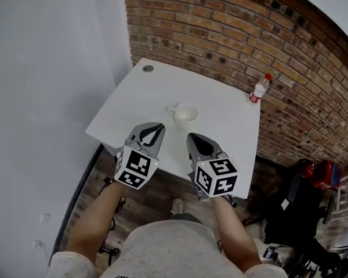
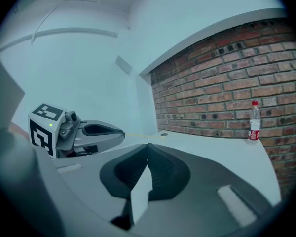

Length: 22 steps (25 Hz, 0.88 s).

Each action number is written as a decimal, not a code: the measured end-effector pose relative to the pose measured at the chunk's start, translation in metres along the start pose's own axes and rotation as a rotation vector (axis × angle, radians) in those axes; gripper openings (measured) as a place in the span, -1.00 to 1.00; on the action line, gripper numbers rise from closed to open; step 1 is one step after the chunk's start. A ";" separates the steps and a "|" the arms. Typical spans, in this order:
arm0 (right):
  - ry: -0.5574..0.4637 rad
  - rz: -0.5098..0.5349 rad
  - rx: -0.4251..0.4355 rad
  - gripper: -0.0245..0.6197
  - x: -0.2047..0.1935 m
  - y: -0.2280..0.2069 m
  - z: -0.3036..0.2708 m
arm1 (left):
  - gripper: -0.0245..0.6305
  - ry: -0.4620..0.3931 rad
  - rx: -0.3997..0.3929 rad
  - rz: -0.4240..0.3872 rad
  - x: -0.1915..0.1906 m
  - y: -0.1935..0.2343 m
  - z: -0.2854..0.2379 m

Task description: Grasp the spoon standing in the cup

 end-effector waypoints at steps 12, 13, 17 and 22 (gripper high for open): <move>0.003 0.008 -0.020 -0.91 -0.020 0.052 0.037 | -0.91 0.012 0.107 0.111 -0.011 -0.012 0.076; 0.004 0.010 -0.022 -0.91 -0.022 0.056 0.040 | -0.91 0.013 0.110 0.117 -0.012 -0.015 0.082; 0.012 0.024 -0.028 -0.91 -0.030 0.068 0.053 | -0.91 0.016 0.121 0.144 -0.016 -0.025 0.100; 0.012 0.035 -0.038 -0.91 -0.037 0.075 0.066 | -0.91 0.019 0.122 0.157 -0.019 -0.039 0.111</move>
Point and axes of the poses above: the fingertips, and each gripper's own axes: z backward along the fingers, y to its left, x out of its top, the point moved 4 cm from there along z, backward along the fingers, and after that the axes turned 8 degrees about x, right-handed, at the moved point
